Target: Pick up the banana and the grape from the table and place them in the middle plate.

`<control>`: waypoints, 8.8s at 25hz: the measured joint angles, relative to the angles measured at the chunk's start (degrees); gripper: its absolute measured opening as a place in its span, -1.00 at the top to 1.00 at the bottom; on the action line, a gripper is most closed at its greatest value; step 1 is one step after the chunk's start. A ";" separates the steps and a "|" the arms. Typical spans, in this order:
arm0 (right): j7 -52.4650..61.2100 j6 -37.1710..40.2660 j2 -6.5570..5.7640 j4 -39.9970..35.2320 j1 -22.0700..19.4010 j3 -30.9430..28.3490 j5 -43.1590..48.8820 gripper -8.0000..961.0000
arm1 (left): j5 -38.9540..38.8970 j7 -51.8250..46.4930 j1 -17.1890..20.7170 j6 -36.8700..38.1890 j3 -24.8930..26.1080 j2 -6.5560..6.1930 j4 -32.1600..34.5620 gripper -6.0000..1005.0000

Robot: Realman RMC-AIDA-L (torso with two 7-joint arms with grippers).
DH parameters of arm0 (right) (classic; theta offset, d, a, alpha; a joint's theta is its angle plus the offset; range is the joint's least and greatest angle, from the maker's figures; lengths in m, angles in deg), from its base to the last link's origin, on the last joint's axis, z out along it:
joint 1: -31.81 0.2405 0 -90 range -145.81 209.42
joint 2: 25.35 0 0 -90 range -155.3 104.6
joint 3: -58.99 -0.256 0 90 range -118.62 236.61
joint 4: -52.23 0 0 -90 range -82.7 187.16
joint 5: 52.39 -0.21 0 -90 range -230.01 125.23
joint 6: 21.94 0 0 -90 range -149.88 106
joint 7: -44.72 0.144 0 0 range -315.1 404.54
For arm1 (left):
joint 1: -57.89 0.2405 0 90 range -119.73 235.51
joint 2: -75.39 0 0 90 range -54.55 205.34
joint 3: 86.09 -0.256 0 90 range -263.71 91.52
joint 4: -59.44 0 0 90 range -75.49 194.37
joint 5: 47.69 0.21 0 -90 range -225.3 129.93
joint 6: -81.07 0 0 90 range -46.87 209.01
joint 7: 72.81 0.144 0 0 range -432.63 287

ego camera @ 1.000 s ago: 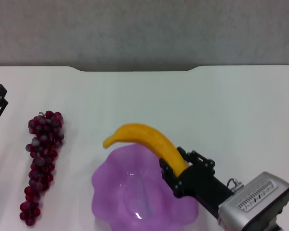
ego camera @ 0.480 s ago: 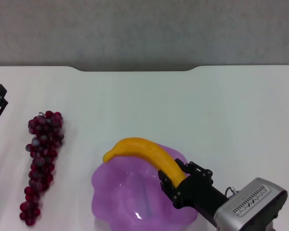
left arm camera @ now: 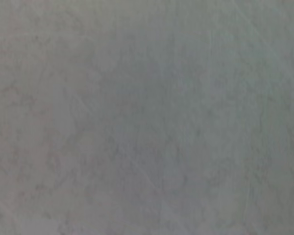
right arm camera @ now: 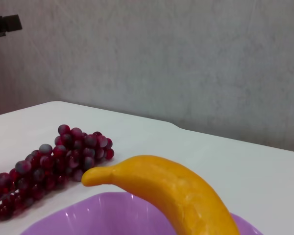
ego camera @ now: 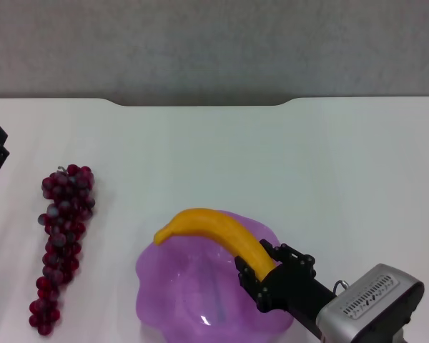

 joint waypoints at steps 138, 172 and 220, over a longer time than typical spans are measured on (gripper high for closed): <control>-0.43 -34.96 -0.17 6.57 -8.17 -8.53 -5.13 -0.39 | 25.88 -6.90 -6.29 -28.16 -0.39 0.87 -2.49 -0.75; -0.08 -34.14 -0.17 7.37 -7.08 -8.00 -5.13 -0.37 | 26.95 -7.38 -7.19 -32.59 0.01 0.52 -2.86 -0.55; -0.08 -34.08 -0.09 8.02 -7.00 -8.00 -5.12 -0.34 | 26.82 -6.94 -7.15 -32.13 0.23 0.35 -2.85 0.08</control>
